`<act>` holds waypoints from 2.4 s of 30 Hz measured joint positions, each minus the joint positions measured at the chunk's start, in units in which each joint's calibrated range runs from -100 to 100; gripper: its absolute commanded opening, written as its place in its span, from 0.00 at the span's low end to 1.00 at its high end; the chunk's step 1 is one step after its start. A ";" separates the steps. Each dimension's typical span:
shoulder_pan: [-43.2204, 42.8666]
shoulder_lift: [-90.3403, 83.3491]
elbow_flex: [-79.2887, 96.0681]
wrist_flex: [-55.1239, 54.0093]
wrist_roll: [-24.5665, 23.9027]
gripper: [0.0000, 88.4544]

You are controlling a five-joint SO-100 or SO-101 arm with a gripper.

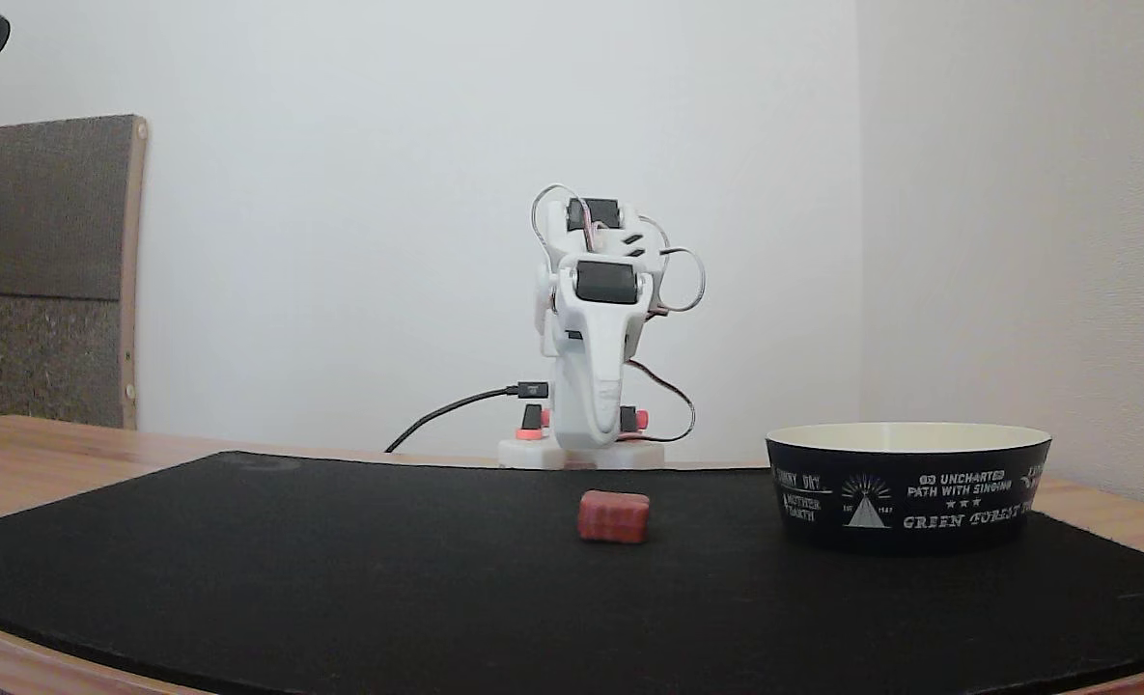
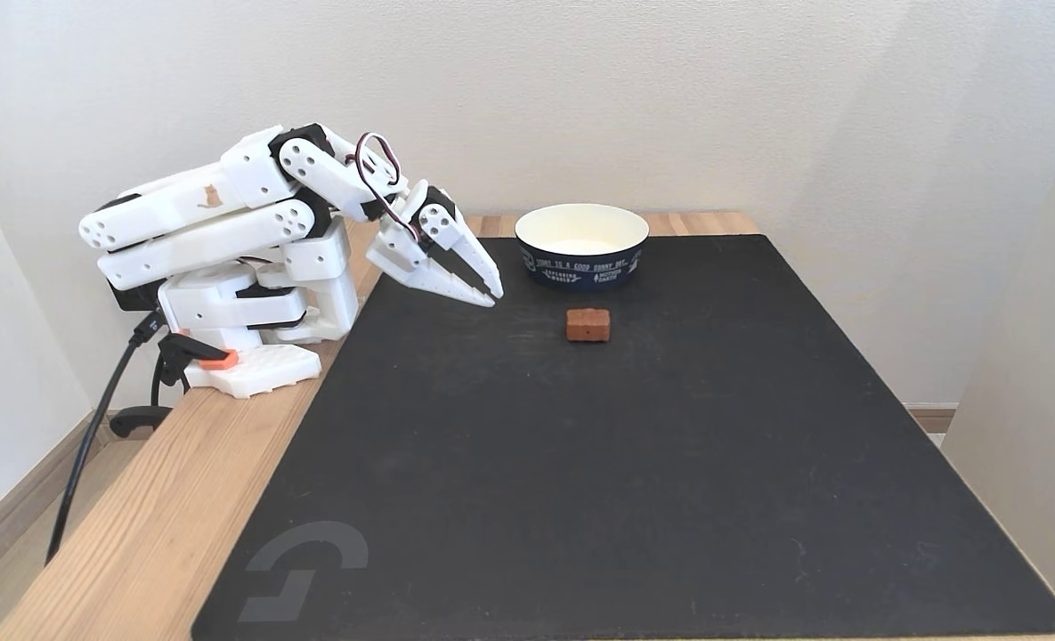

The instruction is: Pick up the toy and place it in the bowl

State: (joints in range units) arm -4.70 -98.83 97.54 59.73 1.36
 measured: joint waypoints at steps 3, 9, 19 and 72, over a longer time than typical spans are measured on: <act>0.00 0.00 0.00 0.00 0.00 0.04; 0.00 0.00 0.00 0.00 0.00 0.04; 0.00 0.00 0.00 0.00 0.00 0.04; 2.66 63.78 -40.34 -11.65 0.15 0.37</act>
State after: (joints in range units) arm -2.04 -35.05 57.20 48.08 1.52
